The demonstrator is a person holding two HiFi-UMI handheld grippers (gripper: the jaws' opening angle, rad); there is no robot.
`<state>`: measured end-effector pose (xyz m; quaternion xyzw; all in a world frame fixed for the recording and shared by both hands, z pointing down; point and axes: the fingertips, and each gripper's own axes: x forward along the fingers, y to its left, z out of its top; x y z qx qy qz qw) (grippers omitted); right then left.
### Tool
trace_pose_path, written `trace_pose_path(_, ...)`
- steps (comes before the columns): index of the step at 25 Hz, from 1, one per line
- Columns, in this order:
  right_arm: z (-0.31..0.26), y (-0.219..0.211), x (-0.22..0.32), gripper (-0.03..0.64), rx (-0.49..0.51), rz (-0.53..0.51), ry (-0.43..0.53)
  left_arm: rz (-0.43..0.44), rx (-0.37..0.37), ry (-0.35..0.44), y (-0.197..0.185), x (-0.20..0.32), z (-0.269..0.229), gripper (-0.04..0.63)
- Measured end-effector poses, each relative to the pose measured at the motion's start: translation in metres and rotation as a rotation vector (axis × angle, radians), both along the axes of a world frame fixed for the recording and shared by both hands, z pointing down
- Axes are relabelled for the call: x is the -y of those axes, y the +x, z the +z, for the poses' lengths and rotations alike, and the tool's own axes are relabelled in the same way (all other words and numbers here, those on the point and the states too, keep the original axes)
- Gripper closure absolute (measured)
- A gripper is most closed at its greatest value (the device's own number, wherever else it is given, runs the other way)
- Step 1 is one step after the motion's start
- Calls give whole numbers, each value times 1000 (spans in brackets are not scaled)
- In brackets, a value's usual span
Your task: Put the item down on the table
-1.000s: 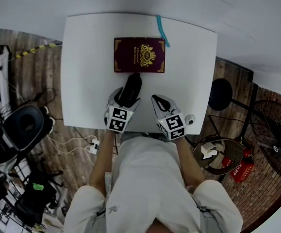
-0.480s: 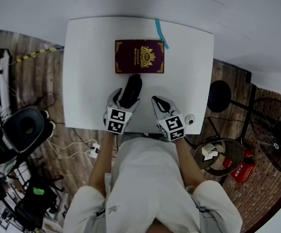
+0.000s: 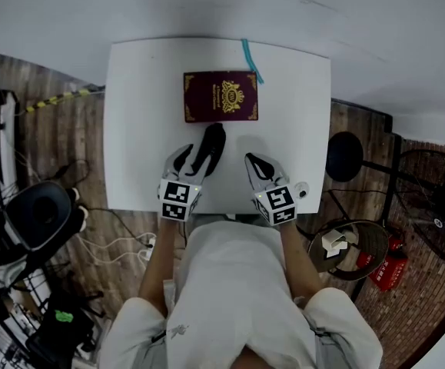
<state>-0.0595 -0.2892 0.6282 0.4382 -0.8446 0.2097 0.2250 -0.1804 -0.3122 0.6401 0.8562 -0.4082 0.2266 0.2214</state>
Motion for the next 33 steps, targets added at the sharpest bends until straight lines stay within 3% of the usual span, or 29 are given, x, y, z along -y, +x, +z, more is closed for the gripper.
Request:
trace_pose_path(6,-18,3,0,611,-4,21,42,-1,-17,45,-8,-1,-17,472)
trace_pose_path(10,-23,3,-7,615,-8,12,56,-18,-33,60,-12,-6,-24,584)
trace_pose_path(19,-31,-1,-7,614,22,-24,83,-33,-3,78,-11,-17,-32,584)
trace_pose_path(33,-38,25,-15,614,100,-72,108,-151,35,126,24,-33,-46,584)
